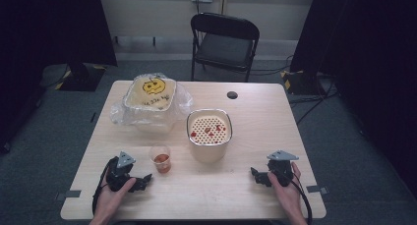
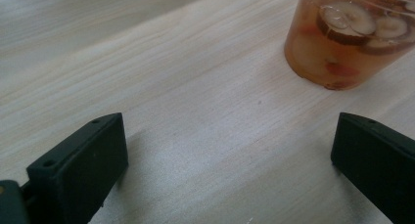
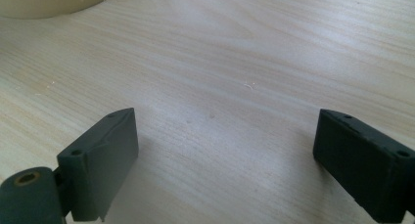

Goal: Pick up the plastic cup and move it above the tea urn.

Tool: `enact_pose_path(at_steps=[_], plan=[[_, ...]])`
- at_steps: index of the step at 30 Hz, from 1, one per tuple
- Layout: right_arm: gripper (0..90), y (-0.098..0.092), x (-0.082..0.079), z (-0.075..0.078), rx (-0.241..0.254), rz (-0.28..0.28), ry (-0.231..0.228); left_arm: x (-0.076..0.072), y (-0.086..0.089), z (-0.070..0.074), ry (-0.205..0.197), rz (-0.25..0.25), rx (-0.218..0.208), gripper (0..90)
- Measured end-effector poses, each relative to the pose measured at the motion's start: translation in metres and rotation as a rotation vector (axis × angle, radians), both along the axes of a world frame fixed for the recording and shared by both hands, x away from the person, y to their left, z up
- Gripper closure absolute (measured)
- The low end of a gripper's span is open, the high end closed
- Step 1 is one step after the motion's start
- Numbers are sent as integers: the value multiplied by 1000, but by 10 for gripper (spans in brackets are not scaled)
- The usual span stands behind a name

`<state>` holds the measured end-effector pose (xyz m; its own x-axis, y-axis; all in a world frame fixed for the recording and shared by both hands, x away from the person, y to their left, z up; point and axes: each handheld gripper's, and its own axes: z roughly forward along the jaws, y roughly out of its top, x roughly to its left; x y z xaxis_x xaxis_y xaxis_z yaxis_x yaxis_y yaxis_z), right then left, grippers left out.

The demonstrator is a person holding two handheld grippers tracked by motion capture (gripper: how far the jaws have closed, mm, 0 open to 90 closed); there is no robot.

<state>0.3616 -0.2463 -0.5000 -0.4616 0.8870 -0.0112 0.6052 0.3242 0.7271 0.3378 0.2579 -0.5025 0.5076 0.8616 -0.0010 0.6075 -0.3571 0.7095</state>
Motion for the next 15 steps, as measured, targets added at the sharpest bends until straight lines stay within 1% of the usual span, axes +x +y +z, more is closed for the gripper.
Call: enact_pose_path(at_steps=[3,4,5,7,8,9,10,11,12,13,15], plan=[[88,0,0,0,0,0,0,0,1,0,-1,2,-4,9],[88,0,0,0,0,0,0,0,1,0,-4,11,-7,9],[88,0,0,0,0,0,0,-1,1,0,-6,18,-13,32],[88,0,0,0,0,0,0,-2,1,1,-11,14,-13,59],[88,0,0,0,0,0,0,-3,1,1,-16,7,-15,59],[88,0,0,0,0,0,0,-6,0,2,-33,13,-24,132],[88,0,0,0,0,0,0,-7,-1,3,-23,18,-45,172],[88,0,0,0,0,0,0,-8,-2,3,-12,5,-81,166],[88,0,0,0,0,0,0,-9,-2,6,-7,-14,-92,155],[88,0,0,0,0,0,0,-12,-3,9,-11,-11,-94,170],[88,0,0,0,0,0,0,-17,-5,14,-55,-22,-92,156]])
